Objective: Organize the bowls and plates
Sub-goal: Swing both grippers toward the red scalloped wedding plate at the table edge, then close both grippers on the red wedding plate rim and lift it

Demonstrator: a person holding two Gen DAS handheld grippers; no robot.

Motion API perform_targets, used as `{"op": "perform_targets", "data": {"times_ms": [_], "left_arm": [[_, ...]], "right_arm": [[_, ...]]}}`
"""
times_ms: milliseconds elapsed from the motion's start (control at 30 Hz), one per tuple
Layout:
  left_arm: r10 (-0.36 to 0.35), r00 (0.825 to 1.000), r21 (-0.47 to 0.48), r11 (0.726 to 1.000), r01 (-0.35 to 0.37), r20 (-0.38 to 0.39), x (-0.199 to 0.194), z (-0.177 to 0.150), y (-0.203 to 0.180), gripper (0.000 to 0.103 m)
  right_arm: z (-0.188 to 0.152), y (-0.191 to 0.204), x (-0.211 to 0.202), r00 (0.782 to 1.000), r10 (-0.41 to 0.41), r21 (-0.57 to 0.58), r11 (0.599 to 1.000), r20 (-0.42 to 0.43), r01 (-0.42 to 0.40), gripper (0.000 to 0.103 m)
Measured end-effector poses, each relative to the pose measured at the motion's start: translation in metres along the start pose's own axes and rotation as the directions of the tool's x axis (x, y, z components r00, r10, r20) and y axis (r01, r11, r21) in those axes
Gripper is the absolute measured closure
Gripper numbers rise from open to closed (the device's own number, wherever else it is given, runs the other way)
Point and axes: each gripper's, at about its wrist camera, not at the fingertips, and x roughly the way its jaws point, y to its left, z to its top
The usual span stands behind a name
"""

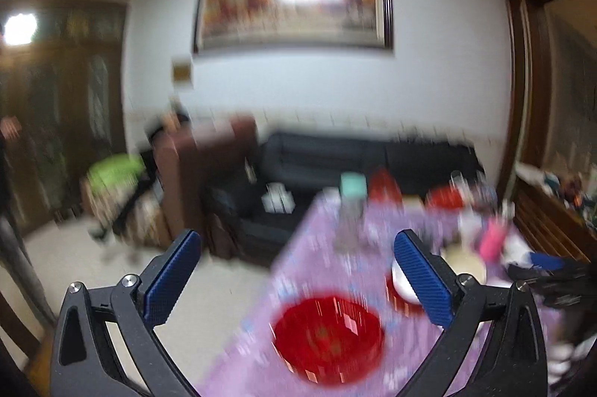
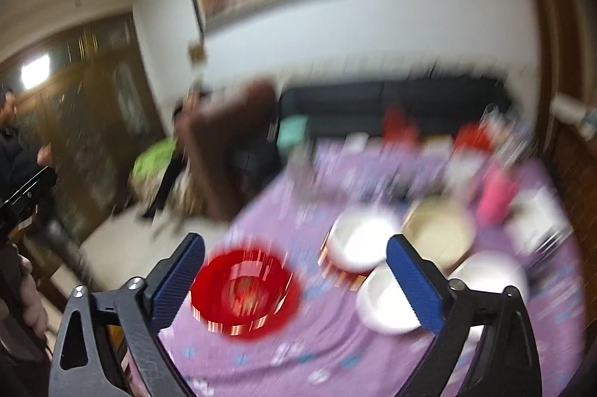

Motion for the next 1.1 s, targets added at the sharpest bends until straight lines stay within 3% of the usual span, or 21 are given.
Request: {"op": "perform_targets", "data": {"times_ms": [67, 167, 267, 400, 533, 667, 733, 767, 833, 867, 933, 1100], "left_arm": [[-0.036, 0.99, -0.033, 0.999, 0.032, -0.139, 0.051, -0.042, 0.011, 0.0], [-0.019, 0.947, -0.089, 0.996, -0.01, -0.32, 0.126, -0.092, 0.028, 0.004], [-0.056, 0.894, -0.163, 0.986, -0.02, -0.444, 0.178, -0.122, 0.05, 0.019], [-0.074, 0.853, -0.215, 0.975, -0.046, -0.517, 0.222, -0.147, 0.069, 0.02], [-0.086, 0.835, -0.216, 0.975, -0.041, -0.543, 0.241, -0.154, 0.065, 0.02], [-0.049, 0.823, -0.165, 0.985, -0.055, -0.566, 0.261, -0.157, 0.051, 0.023], [-0.036, 0.809, -0.139, 0.989, -0.056, -0.587, 0.269, -0.162, 0.044, 0.035], [-0.013, 0.817, -0.115, 0.991, -0.066, -0.576, 0.269, -0.161, 0.042, 0.039], [0.013, 0.819, -0.077, 0.995, -0.07, -0.574, 0.269, -0.163, 0.036, 0.058], [0.023, 0.818, -0.059, 0.996, -0.069, -0.575, 0.268, -0.164, 0.032, 0.061], [0.037, 0.815, -0.042, 0.996, -0.075, -0.578, 0.266, -0.165, 0.029, 0.079], [0.048, 0.822, -0.014, 0.998, -0.068, -0.567, 0.262, -0.165, 0.023, 0.082]], "right_arm": [[-0.039, 0.002, 0.075, 0.989, 0.013, 0.025, 1.0, -0.144, -0.009, 0.014], [-0.073, -0.004, 0.158, 0.947, 0.018, 0.054, 0.999, -0.322, 0.0, 0.027], [-0.088, -0.024, 0.197, 0.929, 0.003, 0.074, 0.997, -0.369, 0.026, 0.027], [-0.093, -0.031, 0.238, 0.914, -0.001, 0.098, 0.994, -0.405, 0.044, 0.027], [-0.096, -0.027, 0.257, 0.903, 0.001, 0.102, 0.994, -0.431, 0.048, 0.027], [-0.092, -0.015, 0.268, 0.894, 0.008, 0.104, 0.994, -0.448, 0.043, 0.028], [-0.091, -0.012, 0.272, 0.893, 0.008, 0.096, 0.995, -0.449, 0.04, 0.032], [-0.092, -0.011, 0.274, 0.893, 0.01, 0.093, 0.995, -0.451, 0.035, 0.033], [-0.092, -0.009, 0.277, 0.892, 0.012, 0.087, 0.996, -0.451, 0.031, 0.036], [-0.092, -0.008, 0.278, 0.892, 0.013, 0.083, 0.996, -0.451, 0.028, 0.039], [-0.093, -0.006, 0.277, 0.894, 0.012, 0.075, 0.997, -0.448, 0.024, 0.044], [-0.095, -0.006, 0.278, 0.896, 0.014, 0.069, 0.997, -0.444, 0.018, 0.051]]}}
